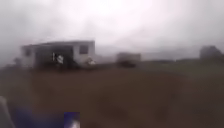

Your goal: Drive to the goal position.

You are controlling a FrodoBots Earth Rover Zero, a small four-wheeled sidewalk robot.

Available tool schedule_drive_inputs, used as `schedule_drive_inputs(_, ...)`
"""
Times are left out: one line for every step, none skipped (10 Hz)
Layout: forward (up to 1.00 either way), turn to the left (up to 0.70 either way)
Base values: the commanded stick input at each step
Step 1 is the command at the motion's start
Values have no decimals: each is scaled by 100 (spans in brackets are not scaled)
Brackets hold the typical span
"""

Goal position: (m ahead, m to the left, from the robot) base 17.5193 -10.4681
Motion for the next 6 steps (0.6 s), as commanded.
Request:
schedule_drive_inputs(70, -24)
schedule_drive_inputs(70, 0)
schedule_drive_inputs(70, 0)
schedule_drive_inputs(70, 0)
schedule_drive_inputs(70, 0)
schedule_drive_inputs(70, 0)
